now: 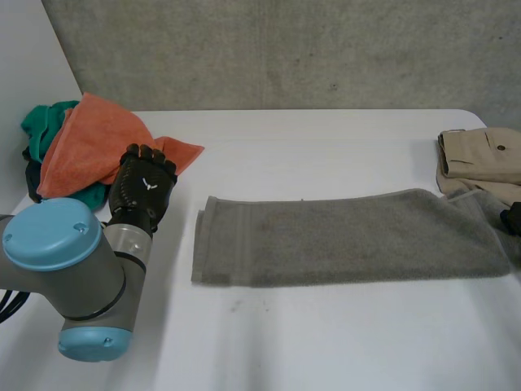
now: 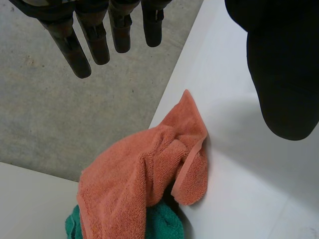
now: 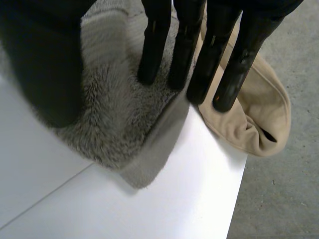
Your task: Fold the laundry.
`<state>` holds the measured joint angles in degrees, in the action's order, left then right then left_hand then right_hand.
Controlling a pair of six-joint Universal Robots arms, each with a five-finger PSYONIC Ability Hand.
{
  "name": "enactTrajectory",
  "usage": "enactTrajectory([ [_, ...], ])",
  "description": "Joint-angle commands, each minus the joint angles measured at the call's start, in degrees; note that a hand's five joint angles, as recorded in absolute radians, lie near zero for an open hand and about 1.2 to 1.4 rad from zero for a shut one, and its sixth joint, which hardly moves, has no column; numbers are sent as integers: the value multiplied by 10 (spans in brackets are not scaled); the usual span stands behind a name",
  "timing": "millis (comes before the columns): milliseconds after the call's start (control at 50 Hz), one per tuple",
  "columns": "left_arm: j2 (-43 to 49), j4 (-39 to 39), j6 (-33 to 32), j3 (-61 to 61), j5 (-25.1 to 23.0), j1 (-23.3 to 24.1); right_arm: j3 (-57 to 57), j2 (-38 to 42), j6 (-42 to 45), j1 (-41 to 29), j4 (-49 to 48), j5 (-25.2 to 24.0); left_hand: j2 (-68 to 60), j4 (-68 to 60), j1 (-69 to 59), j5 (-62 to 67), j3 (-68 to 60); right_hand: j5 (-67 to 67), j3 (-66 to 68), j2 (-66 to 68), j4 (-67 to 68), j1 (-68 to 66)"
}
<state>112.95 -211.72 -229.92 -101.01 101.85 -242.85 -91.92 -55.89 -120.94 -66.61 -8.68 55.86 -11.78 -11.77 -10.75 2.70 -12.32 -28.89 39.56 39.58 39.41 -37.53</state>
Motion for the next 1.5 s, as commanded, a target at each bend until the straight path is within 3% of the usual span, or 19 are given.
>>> enactTrajectory([
  [20, -4, 0, 0, 0, 1, 0, 30, 26, -10, 1, -5, 1, 17, 17, 7, -27, 23, -411, 404, 404, 406, -425],
  [200, -37, 2, 1, -3, 2, 1, 18, -8, -3, 8, -62, 89, 17, 17, 7, -27, 23, -411, 404, 404, 406, -425],
  [320, -60, 3, 1, -14, 1, -4, -11, -99, -9, -44, -63, 101, 17, 17, 7, -27, 23, -411, 404, 404, 406, -425],
  [420, -72, 3, 2, -20, 1, -12, -19, -139, -11, -166, -65, 101, 17, 17, 7, -27, 23, -411, 404, 404, 406, -425],
  [580, -95, 3, 17, -27, 0, -47, 11, -163, -10, -433, -71, 97, 17, 17, 7, -27, 23, -411, 404, 404, 406, -425],
  [660, -107, 7, 48, -31, -1, -61, 52, -87, -6, -579, -78, 67, 17, 17, 7, -27, 23, -411, 404, 404, 406, -425],
  [780, -116, 12, 79, -48, -4, -71, 122, 29, -4, -684, -88, 47, 17, 17, 7, -27, 23, -411, 404, 404, 406, -425],
  [860, -116, 12, 80, -52, -4, -69, 155, 89, -6, -720, -89, 78, 17, 17, 7, -27, 23, -411, 404, 404, 406, -425],
  [900, -116, 12, 80, -54, -5, -68, 157, 87, -13, -719, -91, 104, 17, 17, 7, -27, 23, -377, 370, 370, 371, -390],
  [940, -116, 12, 80, -55, -7, -66, 155, 73, -49, -717, -103, 168, 18, 18, 8, -27, 23, -9, 2, 2, 3, -22],
  [960, -116, 12, 80, -56, -7, -66, 154, 62, -74, -715, -111, 191, 18, 18, 8, -27, 23, 50, -57, -57, -56, 37],
  [1000, -116, 12, 80, -56, -9, -65, 148, 35, -138, -695, -128, 237, 17, 17, 7, -27, 23, 86, -93, -93, -91, 72],
  [1020, -116, 12, 79, -56, -9, -65, 138, -4, -215, -648, -135, 275, 17, 17, 7, -27, 23, 108, -115, -115, -113, 94],
  [1080, -116, 12, 79, -55, -11, -65, 112, -71, -328, -553, -129, 312, 17, 17, 7, -27, 23, 135, -142, -142, -140, 121],
  [1160, -116, 11, 79, -55, -12, -64, 48, -156, -476, -382, -85, 283, 17, 17, 7, -27, 23, 135, -142, -142, -140, 121],
  [1240, -115, 11, 80, -57, -12, -62, 9, -163, -476, -238, -61, 228, 17, 17, 7, -27, 23, 125, -132, -132, -130, 111],
  [1300, -110, 11, 80, -57, -12, -60, -12, -163, -448, -161, -61, 179, 17, 17, 7, -27, 23, 112, -118, -118, -117, 98],
  [1400, -107, 10, 81, -58, -11, -57, -39, -134, -291, -55, -59, 73, 17, 17, 7, -27, 23, 79, -86, -86, -85, 66],
  [1500, -96, 10, 81, -57, -11, -46, -48, -99, -178, -10, -57, 44, 17, 17, 7, -27, 23, 81, -88, -88, -86, 68],
])
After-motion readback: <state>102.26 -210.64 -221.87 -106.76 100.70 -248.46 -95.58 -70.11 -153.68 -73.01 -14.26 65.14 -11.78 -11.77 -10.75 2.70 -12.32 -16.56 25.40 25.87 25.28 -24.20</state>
